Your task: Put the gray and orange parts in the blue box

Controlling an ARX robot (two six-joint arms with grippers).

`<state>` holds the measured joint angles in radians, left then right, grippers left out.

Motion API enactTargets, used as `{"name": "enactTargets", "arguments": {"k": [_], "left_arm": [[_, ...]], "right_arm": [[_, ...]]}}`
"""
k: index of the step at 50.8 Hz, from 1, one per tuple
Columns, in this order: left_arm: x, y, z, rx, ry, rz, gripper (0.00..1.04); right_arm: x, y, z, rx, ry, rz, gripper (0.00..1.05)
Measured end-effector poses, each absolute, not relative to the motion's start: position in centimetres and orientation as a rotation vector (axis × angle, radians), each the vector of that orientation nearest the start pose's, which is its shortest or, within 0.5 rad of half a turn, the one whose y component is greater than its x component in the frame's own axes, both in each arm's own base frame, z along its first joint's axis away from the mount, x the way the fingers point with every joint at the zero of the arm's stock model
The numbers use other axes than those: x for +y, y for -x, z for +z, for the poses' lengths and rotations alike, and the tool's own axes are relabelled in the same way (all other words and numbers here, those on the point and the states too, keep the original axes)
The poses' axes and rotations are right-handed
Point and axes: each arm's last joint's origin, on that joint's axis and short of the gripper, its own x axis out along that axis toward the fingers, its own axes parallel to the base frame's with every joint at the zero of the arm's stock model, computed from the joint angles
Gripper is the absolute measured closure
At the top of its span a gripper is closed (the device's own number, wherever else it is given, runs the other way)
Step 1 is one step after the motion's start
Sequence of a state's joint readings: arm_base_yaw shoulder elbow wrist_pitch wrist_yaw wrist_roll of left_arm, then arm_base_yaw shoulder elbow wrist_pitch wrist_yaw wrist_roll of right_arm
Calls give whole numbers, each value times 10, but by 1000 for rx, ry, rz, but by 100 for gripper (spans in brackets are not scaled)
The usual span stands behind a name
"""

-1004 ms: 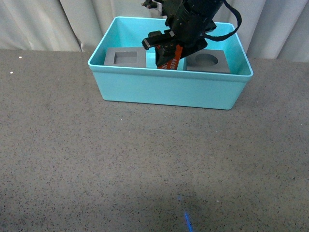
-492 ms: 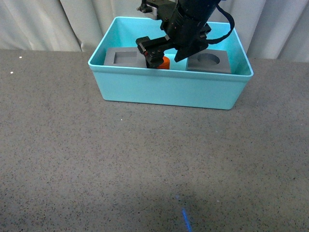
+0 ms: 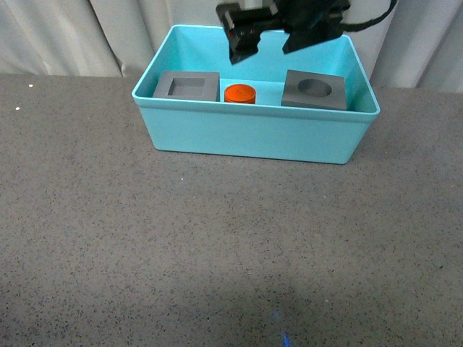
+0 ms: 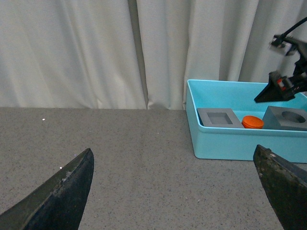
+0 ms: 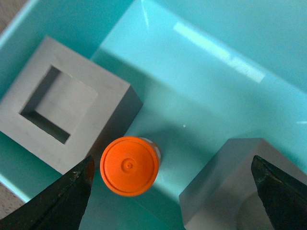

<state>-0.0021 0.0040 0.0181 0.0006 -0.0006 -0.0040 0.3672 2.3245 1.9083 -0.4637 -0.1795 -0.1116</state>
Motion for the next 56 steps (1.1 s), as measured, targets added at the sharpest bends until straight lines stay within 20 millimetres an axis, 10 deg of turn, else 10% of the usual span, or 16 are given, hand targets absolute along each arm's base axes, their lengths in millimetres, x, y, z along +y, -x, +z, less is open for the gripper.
{"name": "enactTargets", "arguments": {"k": [13,25,34,49,56], "left_arm": [[0,-97,169,-15,4,-2,7],[0,-97,169,-15,4,-2,7],[0,-97,169,-15,4,0,7],[0,-97,169,-15,4,-1,7],[0,-97,169,-15,4,-2,7]], "right_arm": [[153,-436,232,597,110,385,10],[110,-388,239,468,64,175,10],[63,-328,224,22,-2,-2,44],[29,-249,192,15,-1,4,103],[19,-222,185,12,1,-2,104]]}}
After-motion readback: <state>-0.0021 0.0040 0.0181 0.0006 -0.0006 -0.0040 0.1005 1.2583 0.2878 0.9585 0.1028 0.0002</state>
